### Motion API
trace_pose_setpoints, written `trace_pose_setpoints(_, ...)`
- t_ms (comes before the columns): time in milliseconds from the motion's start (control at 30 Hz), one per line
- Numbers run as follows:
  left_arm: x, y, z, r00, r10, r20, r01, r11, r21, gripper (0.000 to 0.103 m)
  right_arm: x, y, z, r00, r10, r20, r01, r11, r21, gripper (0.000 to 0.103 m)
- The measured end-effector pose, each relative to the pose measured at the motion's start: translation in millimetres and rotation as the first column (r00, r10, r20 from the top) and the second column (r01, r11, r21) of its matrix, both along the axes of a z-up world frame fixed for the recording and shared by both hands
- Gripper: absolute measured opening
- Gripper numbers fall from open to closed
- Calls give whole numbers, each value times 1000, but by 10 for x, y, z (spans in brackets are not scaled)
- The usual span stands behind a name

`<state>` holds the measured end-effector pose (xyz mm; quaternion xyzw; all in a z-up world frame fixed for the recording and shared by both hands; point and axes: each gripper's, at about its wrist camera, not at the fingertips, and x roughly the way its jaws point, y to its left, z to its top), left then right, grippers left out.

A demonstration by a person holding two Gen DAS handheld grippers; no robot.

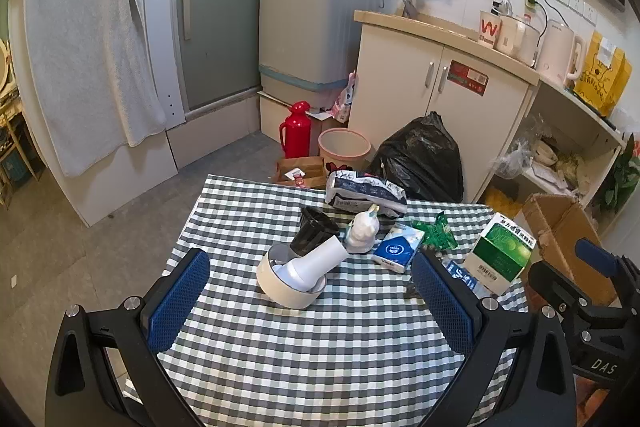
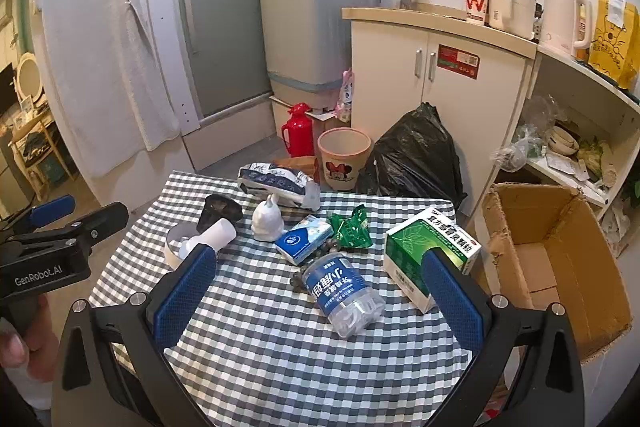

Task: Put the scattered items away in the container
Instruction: 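Reach the left gripper to the white tape roll and grasp it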

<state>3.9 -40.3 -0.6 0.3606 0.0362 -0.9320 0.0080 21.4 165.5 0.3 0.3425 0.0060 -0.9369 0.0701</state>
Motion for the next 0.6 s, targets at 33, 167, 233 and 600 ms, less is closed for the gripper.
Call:
trace_pose_setpoints(33, -6, -8, -16, 1000, -3, 3, 3, 1000, 3, 103, -16, -12, -30, 1000, 1, 4, -1, 1000, 2, 103)
trace_pose_setpoints(167, -46, -20, -91, 999, -26, 22, 26, 1000, 9, 103, -55, -29, -96, 1000, 3, 21, -3, 1000, -2, 103)
trace_pose_setpoints(233, -64, -23, -133, 999, -30, 31, 30, 1000, 5, 103, -78, -35, -128, 1000, 2, 28, -2, 1000, -2, 103)
trace_pose_setpoints(600, -223, -93, -405, 996, -47, 81, 44, 998, 34, 103, -208, 15, -302, 998, 21, 63, -18, 998, -54, 103)
